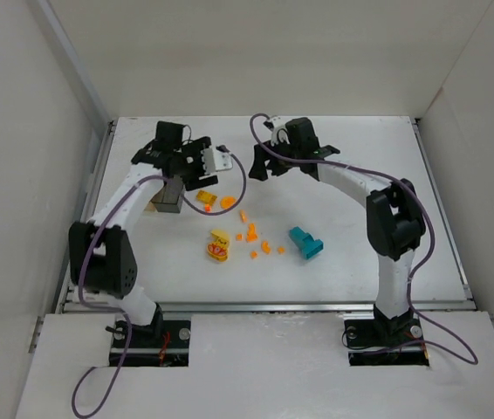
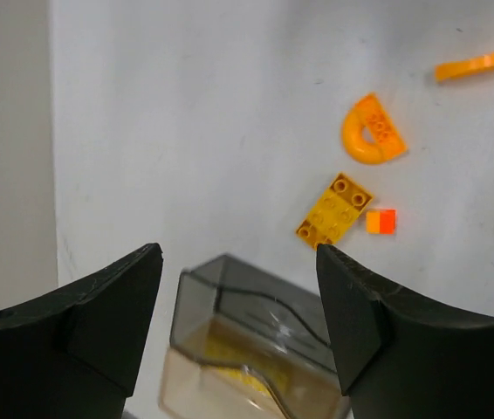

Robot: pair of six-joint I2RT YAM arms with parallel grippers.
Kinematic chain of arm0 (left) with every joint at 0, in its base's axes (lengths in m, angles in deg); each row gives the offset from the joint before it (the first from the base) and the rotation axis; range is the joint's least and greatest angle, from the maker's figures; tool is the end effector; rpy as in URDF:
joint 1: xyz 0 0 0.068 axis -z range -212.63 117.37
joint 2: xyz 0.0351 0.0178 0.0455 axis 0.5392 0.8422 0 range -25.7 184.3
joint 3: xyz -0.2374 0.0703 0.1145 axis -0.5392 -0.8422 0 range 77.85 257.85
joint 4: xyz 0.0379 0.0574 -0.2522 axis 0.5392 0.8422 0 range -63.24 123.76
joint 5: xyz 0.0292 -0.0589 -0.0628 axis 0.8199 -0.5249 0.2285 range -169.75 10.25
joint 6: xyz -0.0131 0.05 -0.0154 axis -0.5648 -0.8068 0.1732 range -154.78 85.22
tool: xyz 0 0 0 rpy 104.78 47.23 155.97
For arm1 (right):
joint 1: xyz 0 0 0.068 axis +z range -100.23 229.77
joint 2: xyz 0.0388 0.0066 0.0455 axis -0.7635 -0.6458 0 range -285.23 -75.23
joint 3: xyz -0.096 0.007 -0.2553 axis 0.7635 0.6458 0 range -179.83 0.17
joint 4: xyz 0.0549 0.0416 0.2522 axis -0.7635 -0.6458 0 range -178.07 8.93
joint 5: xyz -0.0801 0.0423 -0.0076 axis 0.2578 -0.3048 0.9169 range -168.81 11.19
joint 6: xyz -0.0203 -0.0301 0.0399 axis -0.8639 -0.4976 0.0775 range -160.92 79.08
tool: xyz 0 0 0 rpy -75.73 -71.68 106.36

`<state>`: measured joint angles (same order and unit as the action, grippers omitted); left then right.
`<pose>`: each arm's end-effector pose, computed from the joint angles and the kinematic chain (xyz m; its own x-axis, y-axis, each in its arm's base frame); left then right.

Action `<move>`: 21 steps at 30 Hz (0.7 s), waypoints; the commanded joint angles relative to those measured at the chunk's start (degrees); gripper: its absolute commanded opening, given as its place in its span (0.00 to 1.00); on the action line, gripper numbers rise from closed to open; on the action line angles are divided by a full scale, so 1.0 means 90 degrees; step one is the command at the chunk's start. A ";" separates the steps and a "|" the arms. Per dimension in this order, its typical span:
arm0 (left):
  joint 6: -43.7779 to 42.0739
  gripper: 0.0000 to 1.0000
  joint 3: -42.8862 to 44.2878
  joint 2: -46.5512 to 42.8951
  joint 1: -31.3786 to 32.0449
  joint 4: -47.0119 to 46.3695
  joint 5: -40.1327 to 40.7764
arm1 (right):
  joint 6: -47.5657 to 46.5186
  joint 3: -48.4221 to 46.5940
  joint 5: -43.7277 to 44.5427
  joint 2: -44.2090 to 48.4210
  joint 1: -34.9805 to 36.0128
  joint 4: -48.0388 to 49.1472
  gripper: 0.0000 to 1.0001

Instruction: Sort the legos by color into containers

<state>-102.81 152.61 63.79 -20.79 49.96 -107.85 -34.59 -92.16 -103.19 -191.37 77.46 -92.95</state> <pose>0.3420 -0.0888 0.3084 0.2800 0.7772 -0.5635 0.7616 0.1775 0.6232 0.4104 0.2320 0.2444 -0.5928 -0.1977 -0.7807 -0.6589 0.6765 0.3290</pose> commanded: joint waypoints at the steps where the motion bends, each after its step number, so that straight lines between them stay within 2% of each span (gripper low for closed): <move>1: -0.2525 0.68 0.0860 0.1222 0.0160 0.1997 -0.0473 | -0.0029 0.0229 -0.0240 0.0530 0.0108 0.0373 0.84; 2: -0.2887 0.70 0.1414 0.1489 0.0227 0.2843 -0.0404 | -0.0029 0.0385 -0.0240 0.0599 0.0108 0.0373 0.85; 5: -0.4040 0.70 0.2072 0.2194 -0.0005 0.3727 -0.0335 | -0.0156 0.0591 -0.0172 0.0756 -0.0019 0.0373 0.85; 8: -0.4657 0.72 0.2133 0.2487 -0.0006 0.3916 0.0025 | -0.0156 0.0709 -0.0239 0.0814 -0.0087 0.0373 0.85; 14: -0.4444 0.72 0.2133 0.2810 0.0384 0.3916 0.0153 | -0.0156 0.0709 -0.0367 0.0814 -0.0293 0.0373 0.85; 18: -0.3985 0.72 0.1841 0.2869 0.0384 0.3312 0.0474 | -0.0215 0.0650 -0.0435 0.0756 -0.0351 0.0373 0.85; 21: -0.3916 0.65 0.1577 0.2927 0.0384 0.2882 0.0748 | -0.0215 0.0591 -0.0494 0.0756 -0.0410 0.0373 0.85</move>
<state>-138.61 168.44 89.76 -16.90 76.93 -103.65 -35.51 -85.87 -105.59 -186.49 74.05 -92.47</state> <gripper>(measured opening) 0.661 0.851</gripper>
